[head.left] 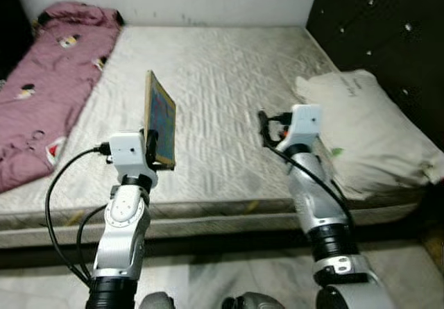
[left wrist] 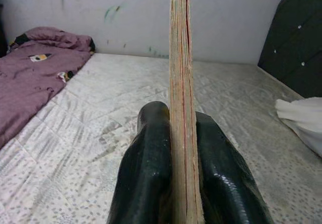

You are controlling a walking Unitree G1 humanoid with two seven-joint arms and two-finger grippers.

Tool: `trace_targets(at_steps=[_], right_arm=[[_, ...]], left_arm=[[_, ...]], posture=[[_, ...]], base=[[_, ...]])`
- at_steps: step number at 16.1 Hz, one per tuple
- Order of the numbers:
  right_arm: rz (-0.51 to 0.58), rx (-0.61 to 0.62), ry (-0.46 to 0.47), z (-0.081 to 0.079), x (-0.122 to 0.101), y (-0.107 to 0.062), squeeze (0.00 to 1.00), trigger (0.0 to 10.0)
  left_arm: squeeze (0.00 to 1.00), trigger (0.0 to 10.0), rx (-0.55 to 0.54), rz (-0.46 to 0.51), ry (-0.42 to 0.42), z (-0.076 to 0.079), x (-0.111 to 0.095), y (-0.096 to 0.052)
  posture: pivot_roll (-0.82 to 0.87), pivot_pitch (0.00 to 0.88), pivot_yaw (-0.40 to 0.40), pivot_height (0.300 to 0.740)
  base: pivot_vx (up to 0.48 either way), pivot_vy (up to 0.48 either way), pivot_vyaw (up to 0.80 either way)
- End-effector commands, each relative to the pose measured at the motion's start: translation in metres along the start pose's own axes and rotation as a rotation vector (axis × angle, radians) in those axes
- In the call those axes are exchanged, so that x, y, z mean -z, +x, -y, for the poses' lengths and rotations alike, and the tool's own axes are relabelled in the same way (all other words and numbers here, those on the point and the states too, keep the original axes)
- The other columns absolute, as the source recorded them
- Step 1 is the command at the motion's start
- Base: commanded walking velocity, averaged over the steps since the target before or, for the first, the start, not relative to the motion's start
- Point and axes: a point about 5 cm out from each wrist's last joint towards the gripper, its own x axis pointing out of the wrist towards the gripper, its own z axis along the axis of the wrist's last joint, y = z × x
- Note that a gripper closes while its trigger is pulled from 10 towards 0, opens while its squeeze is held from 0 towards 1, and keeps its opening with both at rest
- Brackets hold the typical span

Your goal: Clean up the room

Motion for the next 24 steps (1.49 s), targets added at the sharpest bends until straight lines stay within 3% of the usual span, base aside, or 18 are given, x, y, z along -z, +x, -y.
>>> trace_targets(at_steps=[1, 7, 19, 24], right_arm=[[0.015, -0.008, -0.008, -0.0005, -0.0047, 0.0022, 0.0, 10.0], [0.026, -0.022, -0.024, -0.0016, -0.0065, 0.0023, 0.0, 10.0], [0.025, -0.016, -0.021, -0.0006, -0.006, 0.0025, 0.0, 10.0], [0.023, -0.011, -0.025, 0.0015, -0.0048, 0.0019, 0.0, 10.0]], left_arm=[[0.0, 10.0, -0.007, 0.058, -0.004, -0.002, -0.0109, 0.0015], [0.0, 10.0, 0.019, 0.083, 0.0, 0.0002, -0.0131, 0.0006], [0.0, 10.0, 0.035, 0.086, -0.003, 0.0009, -0.0125, 0.0003], [0.0, 10.0, -0.029, 0.033, -0.006, -0.0002, -0.0063, 0.0025]], posture=[[-0.07, 0.0, -0.042, 0.74], [-0.08, 0.0, -0.044, 0.74], [-0.08, 0.0, -0.044, 0.74], [-0.08, 0.0, -0.043, 0.74]], base=[[0.0, 0.0, 0.0], [0.0, 0.0, 0.24], [0.318, 0.0, 0.0], [0.061, 0.0, 0.0]])
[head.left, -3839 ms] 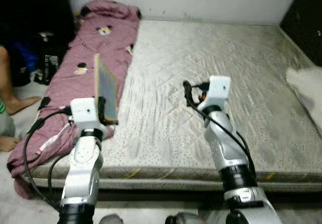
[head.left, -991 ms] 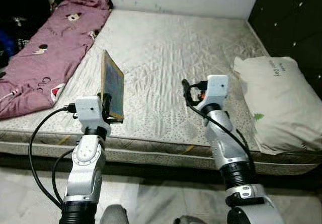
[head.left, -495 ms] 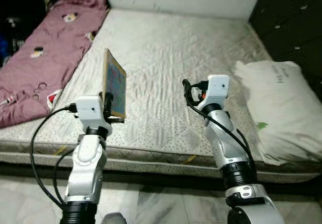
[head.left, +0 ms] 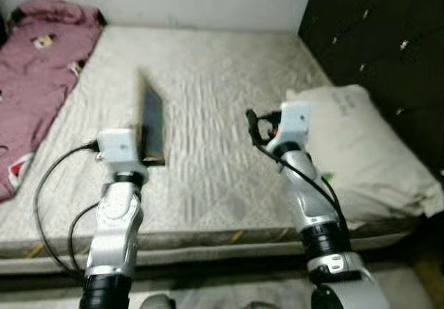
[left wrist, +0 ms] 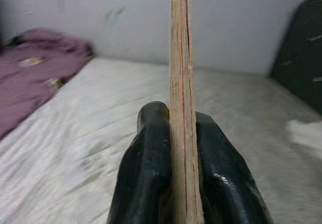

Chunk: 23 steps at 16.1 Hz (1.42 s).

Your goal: Clean up the room

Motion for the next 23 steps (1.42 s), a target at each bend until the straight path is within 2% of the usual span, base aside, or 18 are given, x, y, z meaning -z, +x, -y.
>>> trace_targets(at_steps=[1, 4, 8, 20, 22, 23], right_arm=[[-0.001, 0.03, -0.003, 0.0099, -0.0002, -0.0007, 0.0, 10.0], [0.001, 0.018, -0.009, 0.0083, -0.0003, -0.0007, 0.0, 10.0], [0.0, 0.019, -0.01, 0.0092, -0.0002, -0.0007, 0.0, 10.0], [-0.007, 0.018, -0.008, 0.0092, 0.0, 0.0009, 0.0, 10.0], [-0.007, 0.019, -0.009, 0.0093, 0.0002, 0.0007, 0.0, 10.0], [-0.007, 0.02, -0.009, 0.0094, 0.0004, 0.0006, 0.0, 10.0]], left_arm=[[0.0, 10.0, 0.018, 0.016, 0.006, 0.0083, -0.0038, 0.0004], [0.0, 10.0, 0.02, 0.018, 0.017, 0.0061, -0.0042, 0.0001], [0.0, 10.0, 0.027, 0.02, 0.01, 0.0068, -0.0047, 0.0001], [0.0, 10.0, 0.036, 0.025, 0.002, 0.0079, -0.0058, 0.002], [0.0, 10.0, 0.014, 0.028, -0.024, 0.0075, -0.0054, 0.0017], [0.0, 10.0, -0.002, 0.011, 0.004, 0.0073, -0.0034, 0.0021]], posture=[[-0.08, 0.0, -0.043, 0.74], [-0.07, 0.0, -0.046, 0.74], [-0.08, 0.0, -0.048, 0.74], [-0.07, 0.0, -0.05, 0.74], [-0.07, 0.0, -0.05, 0.74], [-0.07, 0.0, -0.05, 0.74]], base=[[0.0, 0.0, 0.0], [0.0, 0.0, 0.0], [0.0, -0.205, 0.56], [0.0, -0.35, 0.0], [0.0, 0.0, 0.0], [0.0, 0.0, 0.0]])
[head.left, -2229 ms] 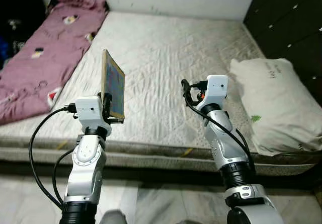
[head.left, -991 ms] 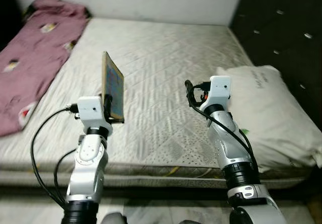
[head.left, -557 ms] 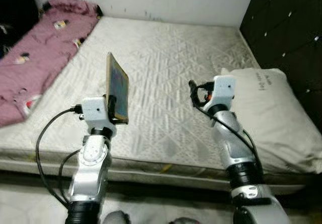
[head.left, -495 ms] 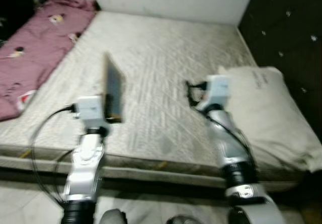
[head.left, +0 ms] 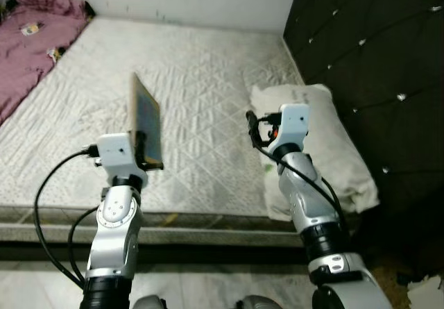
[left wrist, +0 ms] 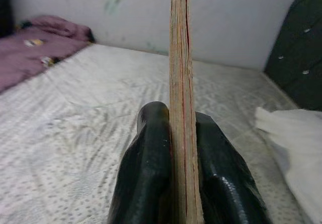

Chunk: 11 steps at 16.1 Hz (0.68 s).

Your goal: Clean up the room

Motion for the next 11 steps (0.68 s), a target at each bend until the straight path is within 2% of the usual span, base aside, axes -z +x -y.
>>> trace_targets(at_steps=[1, 3, 4, 5, 6, 7, 10, 11], right_arm=[[-0.002, 0.025, -0.003, 0.01, 0.0, -0.001, 0.0, 10.0], [-0.002, 0.025, -0.003, 0.011, 0.0, -0.001, 0.0, 10.0], [-0.002, 0.026, -0.003, 0.011, 0.0, -0.001, 0.0, 10.0], [-0.002, 0.026, -0.004, 0.011, 0.0, -0.002, 0.0, 10.0], [-0.003, 0.027, -0.003, 0.011, 0.001, -0.002, 0.0, 10.0], [-0.003, 0.027, -0.003, 0.011, 0.001, -0.002, 0.0, 10.0], [-0.004, 0.032, 0.002, 0.011, 0.002, -0.003, 0.0, 10.0], [-0.005, 0.037, 0.006, 0.012, 0.003, -0.005, 0.0, 10.0]], left_arm=[[0.0, 10.0, 0.005, 0.003, -0.024, 0.008, -0.006, 0.003], [0.0, 10.0, -0.01, -0.015, -0.023, 0.004, -0.006, 0.003], [0.0, 10.0, 0.044, 0.041, -0.049, 0.0, -0.01, 0.002], [0.0, 10.0, -0.018, 0.042, -0.021, -0.01, -0.007, 0.001], [0.0, 10.0, -0.032, 0.031, -0.005, -0.015, -0.005, -0.001], [0.0, 10.0, -0.034, 0.028, -0.001, -0.016, -0.004, -0.001], [0.0, 10.0, -0.091, -0.003, 0.099, -0.023, 0.0, -0.004], [0.0, 10.0, -0.073, -0.022, 0.076, -0.022, 0.003, -0.006]], posture=[[-0.08, 0.0, -0.051, 0.74], [-0.08, 0.0, -0.052, 0.74], [-0.08, 0.0, -0.052, 0.74], [-0.08, 0.0, -0.052, 0.74], [-0.07, 0.0, -0.052, 0.74], [-0.07, 0.0, -0.052, 0.74], [-0.07, 0.0, -0.048, 0.74], [-0.06, 0.0, -0.049, 0.74]], base=[[0.0, 0.0, 0.0], [0.0, 0.0, 0.0], [0.0, 0.0, 0.0], [0.0, 0.0, 0.0], [0.0, 0.0, 0.0], [0.0, 0.0, 0.0], [0.0, 0.0, 0.0], [0.0, 0.0, 0.0]])
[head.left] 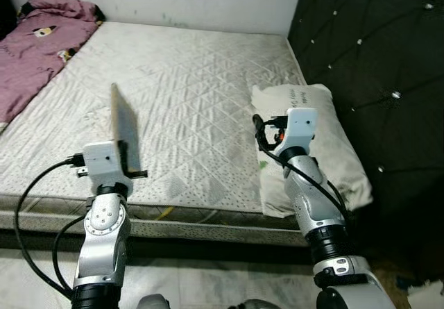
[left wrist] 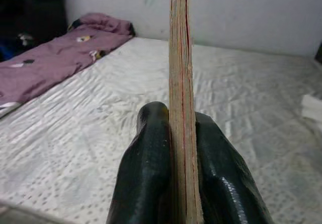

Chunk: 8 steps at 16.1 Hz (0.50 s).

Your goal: Clean up the room

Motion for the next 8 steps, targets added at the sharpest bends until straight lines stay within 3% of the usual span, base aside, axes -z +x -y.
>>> trace_targets(at_steps=[1, 3, 6, 8], right_arm=[[0.011, 0.011, 0.009, 0.003, -0.0017, -0.0018, 0.0, 10.0], [-0.002, 0.011, 0.019, 0.0019, 0.0033, -0.0054, 0.0, 10.0], [-0.003, 0.005, 0.021, -0.0001, 0.0006, -0.0025, 0.0, 10.0], [-0.004, 0.009, 0.024, 0.0015, -0.0007, -0.0009, 0.0, 10.0]], left_arm=[[0.0, 10.0, 0.049, 0.031, -0.015, 0.0054, -0.0074, -0.0016], [0.0, 10.0, 0.03, 0.052, 0.012, 0.0001, -0.0081, -0.005], [0.0, 10.0, 0.06, 0.068, -0.041, 0.0049, -0.0133, -0.0028], [0.0, 10.0, 0.07, 0.071, -0.042, 0.0064, -0.0144, -0.0028]], posture=[[-0.06, 0.0, -0.049, 0.74], [-0.06, 0.0, -0.049, 0.74], [-0.06, 0.0, -0.051, 0.74], [-0.06, 0.0, -0.051, 0.74]], base=[[0.0, 0.0, 0.0], [0.0, 0.0, 0.0], [0.0, 0.0, 0.0], [0.0, 0.0, -0.7]])
